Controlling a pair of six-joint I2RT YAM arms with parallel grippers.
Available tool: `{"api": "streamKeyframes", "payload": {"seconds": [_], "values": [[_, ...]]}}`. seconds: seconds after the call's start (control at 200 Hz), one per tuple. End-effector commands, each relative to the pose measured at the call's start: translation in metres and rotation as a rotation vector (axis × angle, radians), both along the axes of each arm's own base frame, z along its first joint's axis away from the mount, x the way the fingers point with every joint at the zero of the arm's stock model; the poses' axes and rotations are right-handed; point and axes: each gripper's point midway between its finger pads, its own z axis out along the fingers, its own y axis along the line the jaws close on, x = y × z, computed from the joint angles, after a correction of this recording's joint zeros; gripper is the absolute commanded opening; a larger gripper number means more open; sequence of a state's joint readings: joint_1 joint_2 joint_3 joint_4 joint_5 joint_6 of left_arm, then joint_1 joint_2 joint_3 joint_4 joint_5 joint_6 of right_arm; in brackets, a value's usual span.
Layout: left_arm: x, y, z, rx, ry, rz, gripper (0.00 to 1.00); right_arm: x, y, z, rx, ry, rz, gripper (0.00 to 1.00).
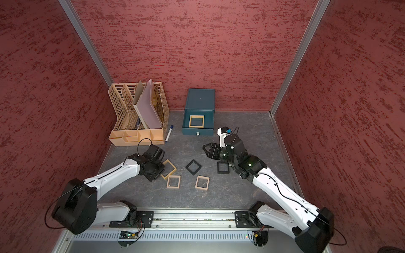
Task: Place the brooch boxes into the drawer by color
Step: Pick up the brooch box from the center of the board.
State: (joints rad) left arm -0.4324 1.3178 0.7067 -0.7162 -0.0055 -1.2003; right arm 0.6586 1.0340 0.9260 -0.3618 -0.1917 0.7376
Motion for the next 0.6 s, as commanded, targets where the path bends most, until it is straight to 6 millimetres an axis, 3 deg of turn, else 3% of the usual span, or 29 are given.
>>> {"api": "streamKeyframes", "payload": {"seconds": [0.0,0.591], "values": [[0.001,0.002,-0.008,0.015,0.002,0.007,0.28,-0.005,0.003,0.005,0.023,-0.017,0.016,0.52],[-0.006,0.008,-0.019,0.045,0.026,0.013,0.16,-0.005,0.003,0.008,0.019,-0.023,0.018,0.52]]}}
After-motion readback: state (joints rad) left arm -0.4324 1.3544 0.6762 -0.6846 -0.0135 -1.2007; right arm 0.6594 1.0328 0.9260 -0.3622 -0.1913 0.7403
